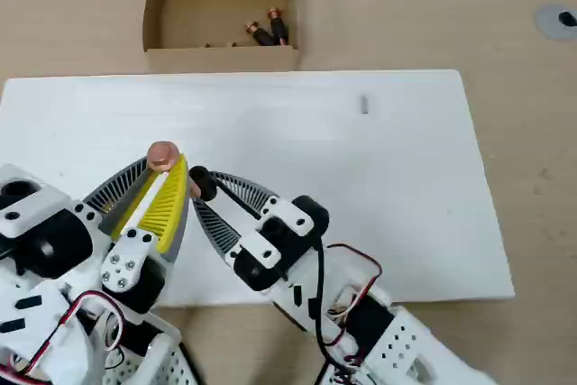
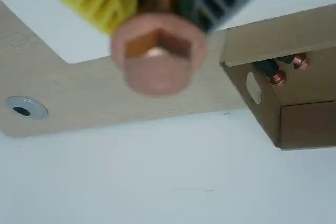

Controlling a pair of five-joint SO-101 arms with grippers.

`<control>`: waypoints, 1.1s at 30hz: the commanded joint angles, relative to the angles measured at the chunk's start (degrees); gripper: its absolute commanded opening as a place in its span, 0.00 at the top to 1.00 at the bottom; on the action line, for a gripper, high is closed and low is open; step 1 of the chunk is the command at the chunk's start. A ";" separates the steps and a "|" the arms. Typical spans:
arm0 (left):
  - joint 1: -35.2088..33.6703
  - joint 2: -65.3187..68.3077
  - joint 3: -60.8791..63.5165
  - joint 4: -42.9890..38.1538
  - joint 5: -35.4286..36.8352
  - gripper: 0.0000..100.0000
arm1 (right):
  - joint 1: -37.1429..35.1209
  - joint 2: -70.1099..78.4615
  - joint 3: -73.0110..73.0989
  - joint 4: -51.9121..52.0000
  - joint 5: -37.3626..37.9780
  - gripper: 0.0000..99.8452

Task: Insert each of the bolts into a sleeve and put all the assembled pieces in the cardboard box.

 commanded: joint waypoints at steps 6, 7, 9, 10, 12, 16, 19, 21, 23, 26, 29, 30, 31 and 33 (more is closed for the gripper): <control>0.00 0.22 3.52 -5.10 -3.52 0.99 | 1.10 -0.22 -0.22 -1.58 0.35 0.99; -0.88 0.22 4.66 -6.33 -3.87 0.99 | 1.10 -0.22 -0.22 -1.58 0.35 0.99; -2.90 0.22 6.86 -9.23 -3.78 0.99 | 1.10 -0.22 -0.22 -1.58 0.35 0.99; -3.69 0.31 8.18 -10.90 -3.78 0.99 | 1.10 -0.22 -0.22 -1.58 0.35 0.99; -4.40 0.22 10.20 -13.19 -3.87 0.99 | 1.10 -0.22 -0.22 -1.49 0.35 0.99; -4.48 0.22 11.25 -13.80 -3.87 0.99 | 1.10 -0.22 -0.22 -1.41 0.35 0.99; -4.57 0.22 11.16 -13.54 -3.96 0.99 | 1.10 -0.22 -0.22 -1.41 0.35 0.99; -4.57 0.22 11.16 -13.45 -3.96 0.99 | 1.10 -0.22 -0.22 -1.41 0.26 0.99; -4.57 0.22 11.16 -13.45 -3.96 0.99 | 1.10 -0.22 -0.22 -1.49 0.26 0.99; -4.57 0.22 11.25 -13.45 -3.96 0.99 | 1.10 -0.22 -0.31 -1.49 0.26 0.99; -4.22 0.22 11.34 -13.01 -3.78 0.99 | 1.10 -0.22 -0.40 -1.49 0.26 0.99; -4.22 0.22 11.08 -12.04 -3.60 0.99 | 1.10 -0.22 -0.40 -1.49 0.26 0.99; -4.13 0.22 11.08 -11.16 -3.60 0.99 | 1.10 -0.22 -0.40 -1.49 0.26 0.99; -3.08 0.22 11.08 -9.49 -3.52 0.99 | 1.10 -0.22 -0.48 -1.49 0.18 0.99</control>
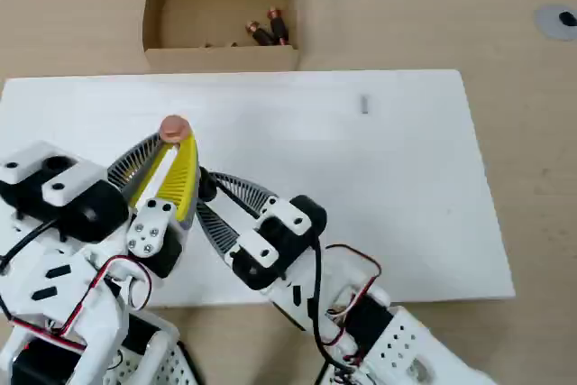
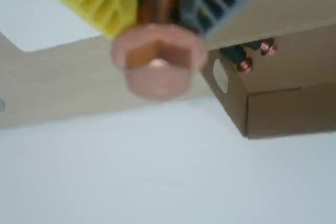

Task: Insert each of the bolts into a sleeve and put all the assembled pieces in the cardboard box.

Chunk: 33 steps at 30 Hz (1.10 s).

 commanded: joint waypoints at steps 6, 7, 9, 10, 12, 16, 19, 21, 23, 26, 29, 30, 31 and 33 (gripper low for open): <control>3.16 0.13 -0.35 6.86 2.99 0.99 | 1.10 -0.31 -0.75 -1.41 0.09 0.99; 3.08 0.13 -0.35 6.95 3.43 0.99 | 1.10 -0.31 -0.75 -1.41 0.09 0.99; 2.90 0.13 -0.35 6.95 3.69 0.99 | 1.10 -0.31 -0.75 -1.41 0.09 0.99; 2.90 0.13 -0.44 6.95 3.69 0.99 | 1.10 -0.31 -0.75 -1.41 0.09 0.99; 2.90 0.13 -0.44 6.95 3.60 0.99 | 1.10 -0.31 -0.75 -1.41 0.09 0.99; 3.16 0.13 -2.90 9.05 3.43 0.99 | 1.19 -0.31 -0.84 -1.49 0.09 0.99; 4.04 0.22 -4.92 12.31 3.34 0.99 | 1.54 -0.31 -0.84 -1.49 0.00 0.99; 3.69 0.31 -5.80 13.36 3.25 0.98 | 2.59 -0.31 -0.92 -1.49 0.00 0.99; 2.29 0.22 -6.77 14.59 3.60 0.93 | 3.82 -0.31 -0.92 -1.49 0.00 0.99; -1.58 0.40 -8.35 15.47 5.98 0.83 | 4.53 -0.31 -0.92 -1.32 0.00 0.99; -6.77 0.75 -10.46 17.32 10.73 0.77 | 4.53 -0.31 -0.92 -1.23 0.00 0.99; -7.65 0.75 -10.81 18.11 10.37 0.76 | 4.53 -0.31 -0.92 -1.23 0.00 0.99; -7.91 0.75 -11.16 18.64 9.93 0.76 | 4.53 -0.31 -0.92 -1.23 0.00 0.99; -8.18 0.75 -11.25 19.08 9.41 0.76 | 4.53 -0.31 -0.92 -1.14 0.00 0.99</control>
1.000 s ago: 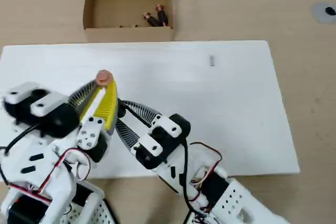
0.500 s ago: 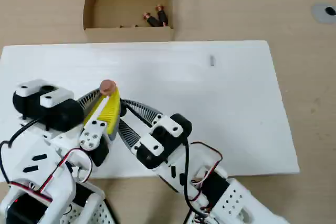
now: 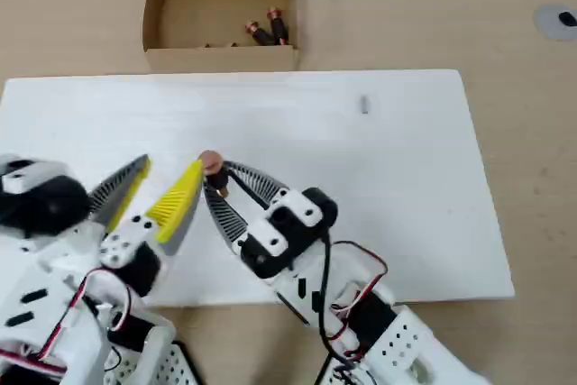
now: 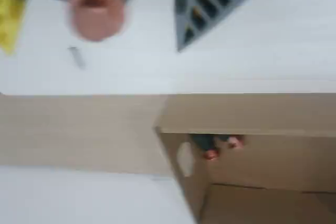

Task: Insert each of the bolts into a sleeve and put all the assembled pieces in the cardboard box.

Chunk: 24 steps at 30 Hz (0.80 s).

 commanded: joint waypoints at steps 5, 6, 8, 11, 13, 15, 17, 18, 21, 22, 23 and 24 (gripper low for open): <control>-1.67 0.75 -7.30 2.02 0.53 0.77 | 1.71 0.04 -1.19 -1.23 0.09 0.99; -1.67 0.75 -8.53 2.64 0.53 0.77 | 2.51 0.22 -1.89 -1.23 0.00 0.99; -1.67 1.80 -10.20 4.22 0.26 0.79 | 4.62 0.31 -4.44 -0.79 0.00 0.99; -1.67 5.32 -11.43 8.44 0.00 0.85 | 6.81 1.01 -10.51 4.66 0.00 0.99; -1.67 7.34 -11.96 10.46 -2.37 0.90 | 8.31 3.30 -15.34 8.44 0.00 0.99; -1.67 8.40 -12.04 11.08 -4.75 0.97 | 10.07 7.16 -19.91 10.20 0.00 0.99; -1.67 8.48 -11.25 11.34 -6.51 0.99 | 11.56 11.91 -24.75 10.55 0.00 0.99; -1.76 8.48 -10.64 11.78 -7.12 0.99 | 12.26 14.64 -27.21 10.55 0.00 0.99; -1.76 8.48 -8.35 12.57 -7.65 0.99 | 14.20 22.99 -35.12 10.55 0.00 0.99; -1.76 8.48 -7.38 13.10 -7.65 0.99 | 14.90 25.71 -37.76 10.55 0.00 0.99; -1.76 8.40 -6.33 13.89 -7.65 0.99 | 15.60 28.62 -40.48 10.55 0.00 0.99; -1.76 8.31 -5.27 14.59 -7.65 0.99 | 16.40 31.52 -43.30 10.55 0.00 0.99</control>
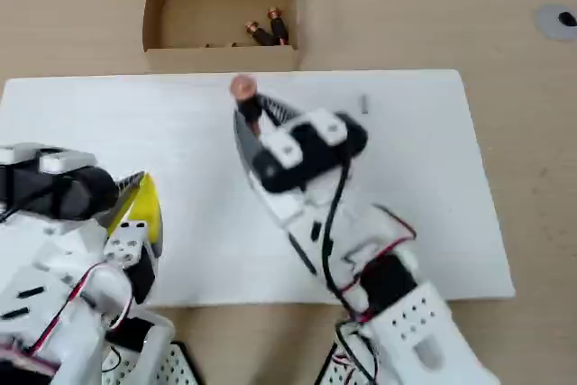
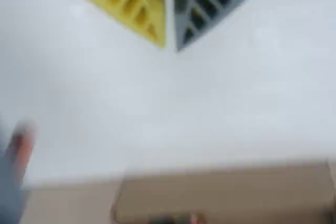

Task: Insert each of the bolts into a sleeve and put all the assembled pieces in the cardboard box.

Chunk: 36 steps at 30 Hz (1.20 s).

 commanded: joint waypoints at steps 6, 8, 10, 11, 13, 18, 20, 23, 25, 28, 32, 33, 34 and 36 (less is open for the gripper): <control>-0.88 -4.62 10.55 1.76 -0.53 0.99 | 7.16 26.15 -30.02 0.09 -0.09 0.99; -0.88 -7.43 13.98 1.76 -0.53 0.99 | 8.13 32.92 -36.44 0.09 -0.09 0.99; -0.97 -10.68 16.53 1.76 -0.53 0.99 | 8.92 39.52 -42.51 0.09 -0.09 0.99; -0.97 -12.26 17.49 1.76 -0.53 0.99 | 9.36 42.77 -45.49 0.09 -0.09 0.99; -1.05 -14.90 18.81 1.85 -0.53 0.99 | 10.07 48.84 -51.12 0.09 -0.09 0.99; -5.54 -19.03 21.89 1.67 -0.53 0.99 | 11.30 63.16 -64.75 -0.18 -0.09 0.99; -8.26 -20.00 22.86 1.85 -0.62 0.99 | 11.30 68.97 -70.29 -0.09 -0.09 0.99; -11.96 -20.53 24.18 1.76 -0.97 0.99 | 11.38 77.41 -78.37 0.00 -0.09 0.99; -13.63 -20.53 24.88 1.76 -2.99 0.99 | 11.38 83.12 -83.65 0.09 -0.09 0.99; -15.30 -20.53 25.32 1.76 -5.54 0.99 | 11.38 91.21 -91.82 0.09 -0.09 0.99; -16.88 -20.53 25.85 1.49 -6.15 0.99 | 12.18 102.46 -102.11 0.09 -0.09 0.99; -17.14 -20.53 26.29 1.49 -6.15 0.99 | 12.35 105.36 -104.75 0.18 -0.09 0.99; -17.14 -20.53 26.81 1.49 -6.15 0.99 | 12.79 107.91 -107.30 0.18 -0.09 0.99; -17.14 -20.53 27.60 1.49 -6.15 0.99 | 13.41 112.66 -111.78 0.26 -0.09 0.99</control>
